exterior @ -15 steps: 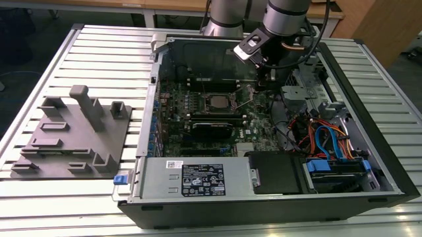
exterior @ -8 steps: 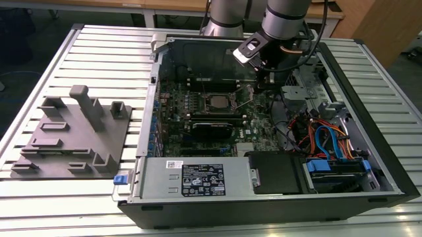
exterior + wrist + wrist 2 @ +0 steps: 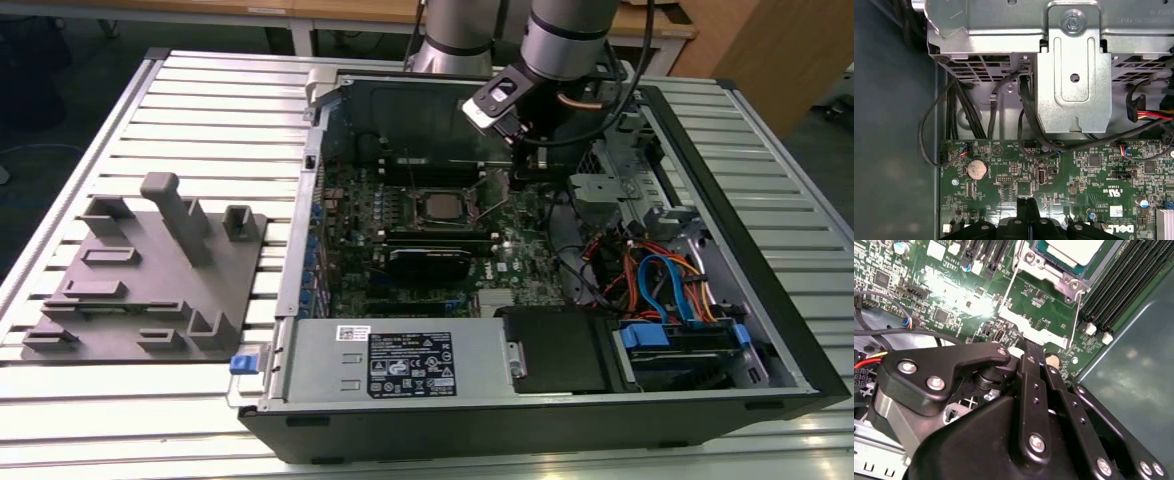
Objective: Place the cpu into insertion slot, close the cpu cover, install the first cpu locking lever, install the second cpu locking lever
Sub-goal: 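Close the cpu cover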
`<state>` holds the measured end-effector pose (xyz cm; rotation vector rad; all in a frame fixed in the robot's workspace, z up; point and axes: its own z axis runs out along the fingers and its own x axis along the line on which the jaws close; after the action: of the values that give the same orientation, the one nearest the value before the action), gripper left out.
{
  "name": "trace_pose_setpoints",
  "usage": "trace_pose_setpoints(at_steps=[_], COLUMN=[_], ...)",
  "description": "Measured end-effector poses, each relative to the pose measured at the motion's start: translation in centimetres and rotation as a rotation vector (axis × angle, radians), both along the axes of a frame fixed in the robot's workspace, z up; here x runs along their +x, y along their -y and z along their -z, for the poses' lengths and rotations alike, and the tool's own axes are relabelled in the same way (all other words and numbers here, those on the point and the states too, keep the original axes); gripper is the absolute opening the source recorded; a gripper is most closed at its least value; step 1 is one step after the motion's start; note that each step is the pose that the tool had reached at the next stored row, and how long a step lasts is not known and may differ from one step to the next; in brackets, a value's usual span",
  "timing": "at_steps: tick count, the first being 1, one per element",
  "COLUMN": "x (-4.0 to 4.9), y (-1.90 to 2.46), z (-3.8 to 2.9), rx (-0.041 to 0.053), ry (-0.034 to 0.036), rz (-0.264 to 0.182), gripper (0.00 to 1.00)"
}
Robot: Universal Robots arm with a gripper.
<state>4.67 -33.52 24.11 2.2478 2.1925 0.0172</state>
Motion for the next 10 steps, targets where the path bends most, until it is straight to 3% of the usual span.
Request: trace_pose_setpoints(at_steps=[10], x=[-0.29], y=[0.0], z=[0.0], rx=[-0.0001], ry=[-0.0001], rz=[0.0], gripper=[0.1])
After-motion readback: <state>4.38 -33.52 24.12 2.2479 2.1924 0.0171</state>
